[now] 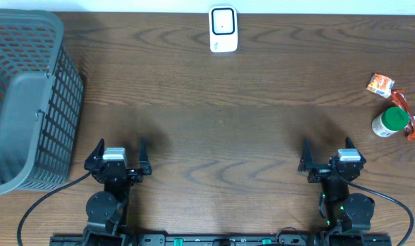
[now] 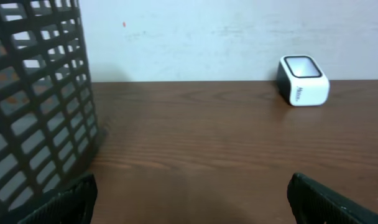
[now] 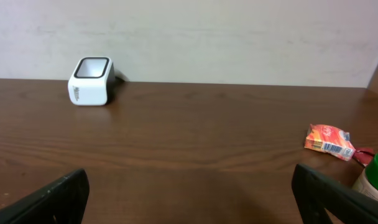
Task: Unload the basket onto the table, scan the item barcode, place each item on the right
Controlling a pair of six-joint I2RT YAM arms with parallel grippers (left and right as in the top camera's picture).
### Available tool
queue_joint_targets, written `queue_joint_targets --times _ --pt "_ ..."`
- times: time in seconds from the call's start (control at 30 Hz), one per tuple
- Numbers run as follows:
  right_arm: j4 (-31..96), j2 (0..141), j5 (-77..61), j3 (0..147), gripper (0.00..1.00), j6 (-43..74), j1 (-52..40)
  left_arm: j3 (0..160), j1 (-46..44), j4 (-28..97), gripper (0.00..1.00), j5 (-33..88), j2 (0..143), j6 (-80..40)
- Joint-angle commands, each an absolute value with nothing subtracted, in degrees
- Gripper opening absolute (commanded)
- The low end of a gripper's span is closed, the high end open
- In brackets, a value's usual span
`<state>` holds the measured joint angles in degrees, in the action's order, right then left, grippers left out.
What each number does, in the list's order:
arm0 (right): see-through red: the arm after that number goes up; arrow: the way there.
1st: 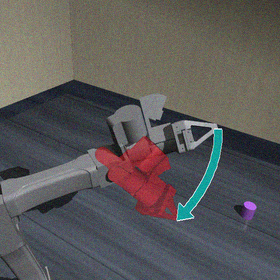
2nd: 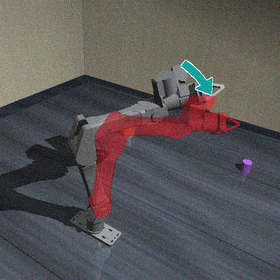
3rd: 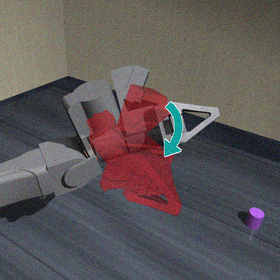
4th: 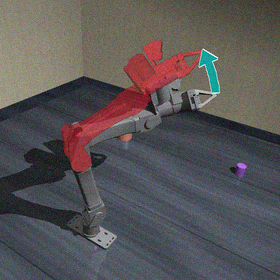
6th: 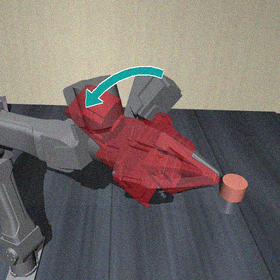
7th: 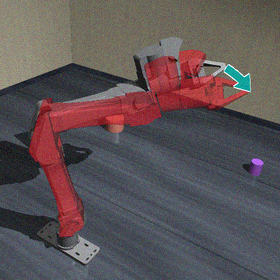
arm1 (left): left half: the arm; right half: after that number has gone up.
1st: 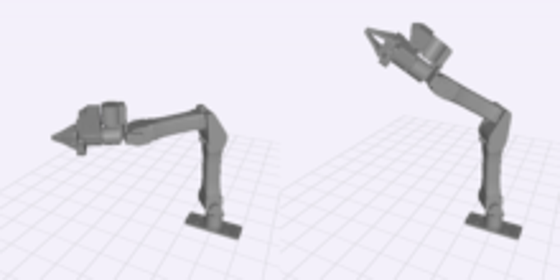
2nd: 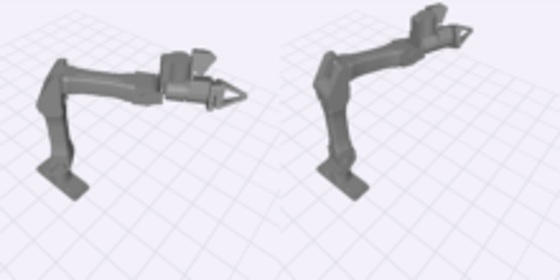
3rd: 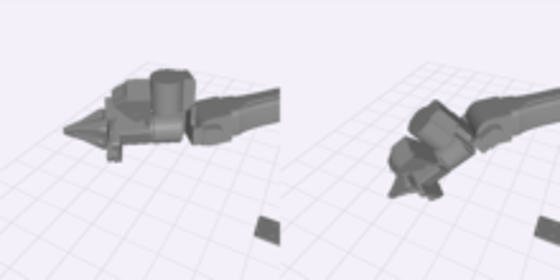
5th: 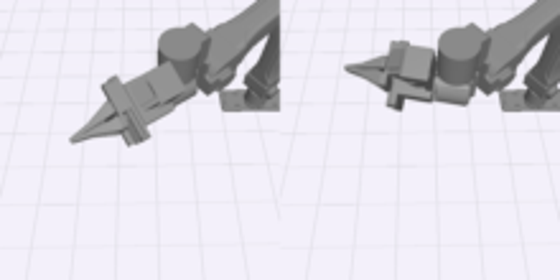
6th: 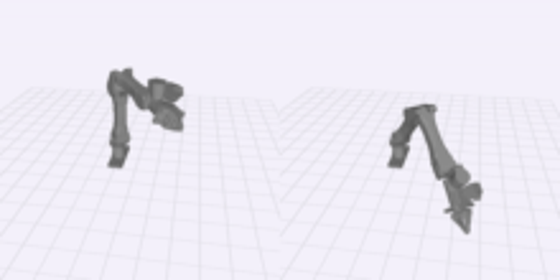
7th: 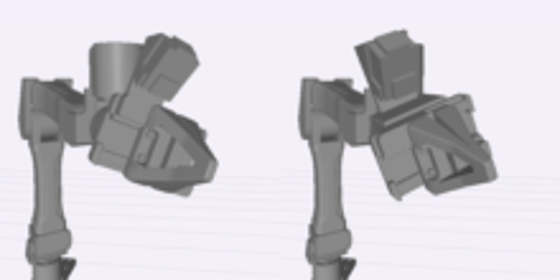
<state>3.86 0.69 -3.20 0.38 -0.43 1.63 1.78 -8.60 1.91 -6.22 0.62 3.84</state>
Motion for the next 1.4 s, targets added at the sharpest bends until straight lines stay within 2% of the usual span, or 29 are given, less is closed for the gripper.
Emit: queue_joint_targets --times 0.0,0.3,1.37 --pt "4.08 0.32 -3.11 0.32 0.99 -0.01 1.08 0.21 -6.72 3.55 0.98 -5.96 0.08 5.8" --pt "4.08 0.32 -3.14 0.32 0.99 -0.01 1.08 0.21 -2.52 3.62 0.98 -5.93 0.08 6.85" --pt "4.08 0.32 -3.11 0.32 0.99 -0.01 1.08 0.21 -2.26 3.86 0.98 -3.62 0.08 6.17"
